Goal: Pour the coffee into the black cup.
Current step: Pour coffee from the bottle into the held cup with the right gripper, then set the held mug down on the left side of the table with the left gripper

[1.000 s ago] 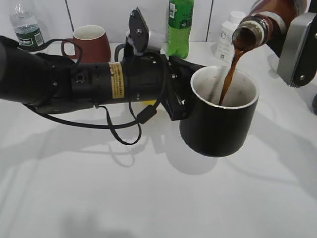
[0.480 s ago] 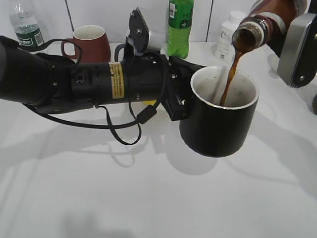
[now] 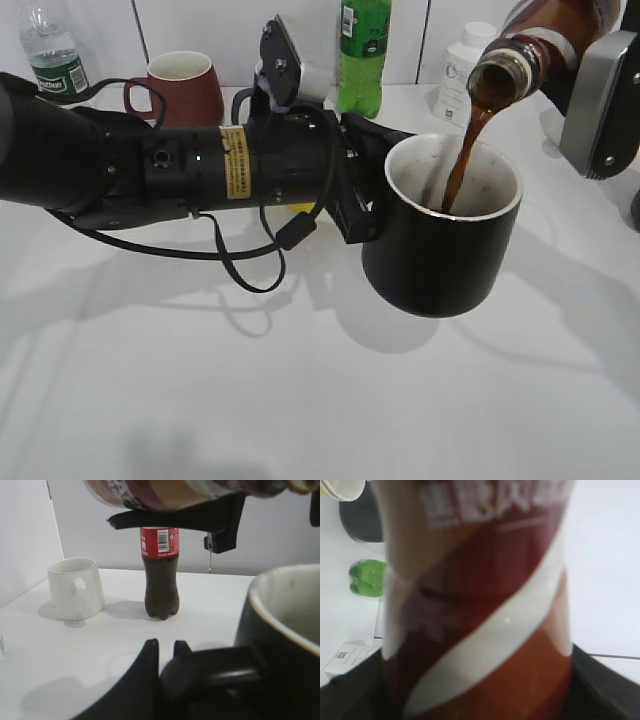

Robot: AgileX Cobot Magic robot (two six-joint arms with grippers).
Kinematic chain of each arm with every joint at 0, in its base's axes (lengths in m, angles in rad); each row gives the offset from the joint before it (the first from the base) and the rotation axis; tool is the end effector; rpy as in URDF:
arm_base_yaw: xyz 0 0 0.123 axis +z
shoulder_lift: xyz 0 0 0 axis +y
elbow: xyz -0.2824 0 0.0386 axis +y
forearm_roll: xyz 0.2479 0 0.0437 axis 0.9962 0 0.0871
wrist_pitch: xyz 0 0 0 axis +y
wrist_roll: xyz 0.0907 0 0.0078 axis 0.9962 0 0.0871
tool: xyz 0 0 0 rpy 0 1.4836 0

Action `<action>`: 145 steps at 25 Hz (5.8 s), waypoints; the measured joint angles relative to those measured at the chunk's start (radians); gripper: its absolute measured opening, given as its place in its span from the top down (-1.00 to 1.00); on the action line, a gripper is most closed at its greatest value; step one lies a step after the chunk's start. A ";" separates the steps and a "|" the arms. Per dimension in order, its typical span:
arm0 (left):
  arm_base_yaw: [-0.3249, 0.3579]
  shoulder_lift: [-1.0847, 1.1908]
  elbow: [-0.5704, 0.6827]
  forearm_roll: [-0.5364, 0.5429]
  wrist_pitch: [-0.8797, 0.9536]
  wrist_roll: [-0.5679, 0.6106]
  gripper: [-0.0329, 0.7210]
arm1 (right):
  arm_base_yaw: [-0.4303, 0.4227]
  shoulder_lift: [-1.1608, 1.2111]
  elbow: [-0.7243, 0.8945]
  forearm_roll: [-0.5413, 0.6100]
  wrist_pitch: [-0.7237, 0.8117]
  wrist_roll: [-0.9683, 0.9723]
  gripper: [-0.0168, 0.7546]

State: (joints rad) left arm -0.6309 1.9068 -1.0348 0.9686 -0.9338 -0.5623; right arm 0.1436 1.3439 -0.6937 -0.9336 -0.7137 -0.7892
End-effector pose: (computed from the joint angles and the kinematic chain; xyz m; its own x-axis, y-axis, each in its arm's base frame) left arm 0.2795 -0.2788 0.2062 0.0417 0.1091 -0.9932 0.9771 0.2034 0.0633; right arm 0.2653 0.0867 0.2847 0.6416 -0.7664 -0.0316 -0.0771 -0.0235 -0.9968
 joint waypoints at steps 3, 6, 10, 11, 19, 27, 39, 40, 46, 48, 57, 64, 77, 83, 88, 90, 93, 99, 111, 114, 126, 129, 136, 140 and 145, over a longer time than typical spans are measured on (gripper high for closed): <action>0.000 0.000 0.000 0.000 0.000 0.000 0.77 | 0.000 0.000 0.000 0.000 0.000 -0.001 -0.42; 0.000 0.000 0.000 0.000 0.001 0.000 0.77 | 0.000 0.000 0.000 0.000 0.000 -0.003 -0.42; 0.000 0.000 0.000 0.000 0.001 0.000 0.77 | 0.000 0.000 0.000 0.000 0.000 -0.005 -0.42; 0.000 0.000 0.000 0.000 0.001 0.000 0.77 | 0.000 0.000 0.000 0.000 0.000 -0.006 -0.42; 0.000 0.000 0.000 0.001 0.002 0.000 0.77 | 0.000 0.000 0.000 0.000 -0.001 -0.029 -0.42; 0.000 0.000 0.000 0.001 0.003 0.000 0.77 | 0.000 0.000 0.000 0.000 -0.001 -0.043 -0.42; 0.000 0.000 0.000 0.001 0.004 0.000 0.77 | 0.000 0.000 0.000 0.000 -0.001 -0.070 -0.42; 0.000 0.000 0.000 0.001 0.004 0.000 0.77 | 0.000 0.000 0.000 0.000 -0.001 -0.072 -0.42; 0.000 0.000 0.000 0.001 0.006 -0.001 0.77 | 0.000 0.000 0.000 0.000 -0.002 -0.082 -0.42; 0.000 0.000 0.000 0.001 0.006 -0.001 0.77 | 0.000 0.000 0.000 0.000 -0.002 -0.087 -0.42; 0.000 0.000 0.000 0.001 0.006 -0.001 0.77 | 0.000 0.000 0.000 0.000 -0.003 -0.114 -0.42; 0.000 0.000 0.000 0.001 0.007 -0.002 0.77 | 0.000 0.000 0.000 0.000 -0.003 -0.133 -0.41; 0.000 0.000 0.000 0.002 0.015 -0.003 0.77 | 0.000 0.000 0.000 0.000 -0.004 -0.176 -0.41; 0.000 0.000 0.000 0.002 0.017 -0.003 0.77 | 0.000 0.000 0.000 0.001 -0.004 -0.187 -0.41; 0.000 0.000 0.000 0.002 0.021 -0.003 0.77 | 0.000 0.000 0.000 0.003 -0.004 -0.189 -0.41; 0.000 0.000 0.000 0.003 0.021 -0.003 0.77 | 0.000 0.000 0.000 0.004 -0.004 -0.189 -0.41; 0.000 0.000 0.000 0.003 0.021 -0.003 0.77 | 0.000 0.000 0.000 0.005 -0.005 -0.155 -0.41; 0.000 0.000 0.000 -0.015 0.011 -0.003 0.77 | 0.000 0.000 0.000 0.005 -0.017 0.030 -0.41; 0.001 0.001 0.000 -0.048 -0.026 -0.003 0.77 | 0.000 0.000 0.008 -0.001 -0.102 0.560 -0.41; 0.018 0.001 0.000 -0.046 -0.032 -0.003 0.77 | 0.000 0.000 0.008 -0.001 -0.102 0.688 -0.41; 0.239 -0.078 0.092 -0.041 -0.055 -0.003 0.77 | 0.000 0.000 0.008 -0.001 -0.028 1.462 -0.41; 0.315 -0.101 0.131 -0.040 -0.060 -0.003 0.77 | 0.000 0.000 0.008 -0.001 -0.026 1.485 -0.41; 0.482 -0.123 0.168 -0.022 -0.077 0.004 0.77 | 0.000 0.000 0.008 -0.001 -0.046 1.490 -0.41; 0.554 -0.127 0.168 -0.009 -0.084 0.058 0.77 | 0.000 0.000 0.008 -0.001 -0.078 1.491 -0.41; 0.634 -0.129 0.169 -0.004 -0.087 0.091 0.77 | 0.000 0.000 0.008 0.000 -0.103 1.493 -0.41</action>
State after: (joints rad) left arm 0.0033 1.7780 -0.8663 0.9646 -1.0213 -0.4708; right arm 0.1436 1.3439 -0.6857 -0.9341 -0.8170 0.7035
